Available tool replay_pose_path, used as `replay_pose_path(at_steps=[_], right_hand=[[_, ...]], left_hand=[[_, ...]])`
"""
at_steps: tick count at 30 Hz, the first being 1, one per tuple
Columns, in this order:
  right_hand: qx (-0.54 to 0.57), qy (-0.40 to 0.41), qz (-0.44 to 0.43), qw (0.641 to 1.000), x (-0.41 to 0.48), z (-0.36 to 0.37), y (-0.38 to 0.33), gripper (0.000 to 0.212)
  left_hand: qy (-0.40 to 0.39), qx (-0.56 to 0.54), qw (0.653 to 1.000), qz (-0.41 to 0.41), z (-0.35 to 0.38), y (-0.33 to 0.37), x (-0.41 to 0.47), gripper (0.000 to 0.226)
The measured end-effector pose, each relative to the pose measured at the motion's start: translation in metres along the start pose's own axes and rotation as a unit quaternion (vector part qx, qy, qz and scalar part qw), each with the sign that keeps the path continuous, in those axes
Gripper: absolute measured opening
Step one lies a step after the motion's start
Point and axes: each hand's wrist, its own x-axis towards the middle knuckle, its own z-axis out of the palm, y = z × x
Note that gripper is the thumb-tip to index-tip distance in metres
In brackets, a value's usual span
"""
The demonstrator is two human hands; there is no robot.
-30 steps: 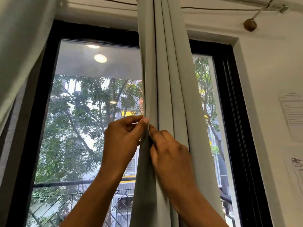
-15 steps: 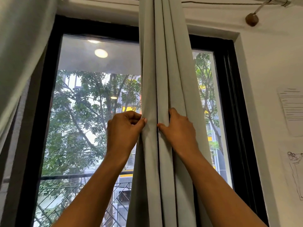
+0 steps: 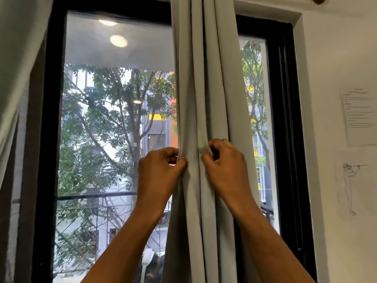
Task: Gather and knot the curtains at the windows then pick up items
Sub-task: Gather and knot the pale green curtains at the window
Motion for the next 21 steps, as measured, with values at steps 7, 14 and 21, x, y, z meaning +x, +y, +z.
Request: replay_pose_path(at_steps=[7,14,21], right_hand=[[0.072,-0.018,0.041,0.996,-0.025,-0.014,0.002,0.019],[-0.017,-0.129,0.057,0.99,-0.086,0.006,0.033,0.034],[0.061,-0.061,0.058,0.995,-0.161,0.017,0.069,0.036]], left_hand=[[0.009,-0.029,0.999,-0.011,0.004,-0.001,-0.03,0.011],[-0.054,-0.075,0.994,-0.066,0.025,-0.031,-0.098,0.022],[-0.023,-0.081,0.987,-0.133,0.049,-0.063,-0.167,0.019]])
